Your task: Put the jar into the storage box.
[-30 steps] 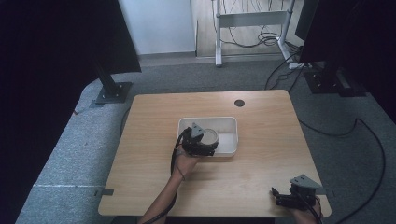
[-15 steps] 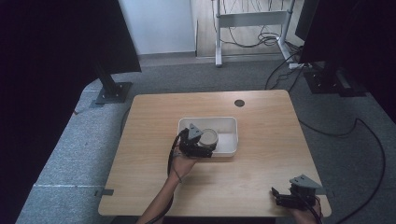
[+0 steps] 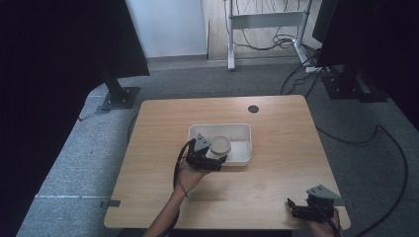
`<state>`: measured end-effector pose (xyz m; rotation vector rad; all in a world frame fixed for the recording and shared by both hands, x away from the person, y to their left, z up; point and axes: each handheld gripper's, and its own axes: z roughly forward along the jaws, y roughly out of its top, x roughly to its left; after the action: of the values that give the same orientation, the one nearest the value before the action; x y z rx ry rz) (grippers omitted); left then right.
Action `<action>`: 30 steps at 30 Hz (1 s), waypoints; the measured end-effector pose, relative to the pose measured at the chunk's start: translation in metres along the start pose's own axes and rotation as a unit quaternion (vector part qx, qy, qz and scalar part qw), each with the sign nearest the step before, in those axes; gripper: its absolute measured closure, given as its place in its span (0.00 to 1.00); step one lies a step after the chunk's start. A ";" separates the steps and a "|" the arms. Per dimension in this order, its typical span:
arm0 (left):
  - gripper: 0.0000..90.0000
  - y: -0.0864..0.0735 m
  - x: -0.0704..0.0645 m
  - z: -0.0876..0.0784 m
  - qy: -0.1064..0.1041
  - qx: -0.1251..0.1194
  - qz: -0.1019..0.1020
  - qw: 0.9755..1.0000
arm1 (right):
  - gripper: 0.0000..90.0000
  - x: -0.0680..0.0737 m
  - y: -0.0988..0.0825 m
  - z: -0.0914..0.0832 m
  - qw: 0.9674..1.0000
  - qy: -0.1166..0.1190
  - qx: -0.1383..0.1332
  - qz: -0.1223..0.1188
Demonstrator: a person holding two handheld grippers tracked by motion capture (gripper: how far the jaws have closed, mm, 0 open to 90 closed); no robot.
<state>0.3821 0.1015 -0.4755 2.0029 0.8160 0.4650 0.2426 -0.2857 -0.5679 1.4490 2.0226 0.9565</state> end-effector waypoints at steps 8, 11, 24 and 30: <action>0.06 -0.008 0.002 -0.012 -0.005 0.004 0.004 1.000 | 0.00 0.000 0.000 0.000 1.000 0.000 0.000 0.000; 0.06 -0.011 0.004 -0.017 -0.005 0.003 0.003 1.000 | 0.00 0.000 0.000 0.000 1.000 0.000 0.000 0.000; 0.06 -0.019 0.008 -0.032 -0.016 -0.008 -0.001 1.000 | 0.00 0.000 0.000 0.000 1.000 -0.001 0.000 0.000; 0.06 -0.024 0.009 -0.039 -0.018 -0.009 -0.002 1.000 | 0.00 0.000 0.000 0.000 1.000 -0.001 0.000 0.000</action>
<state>0.3562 0.1410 -0.4754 1.9879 0.7916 0.4321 0.2427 -0.2856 -0.5679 1.4494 2.0218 0.9549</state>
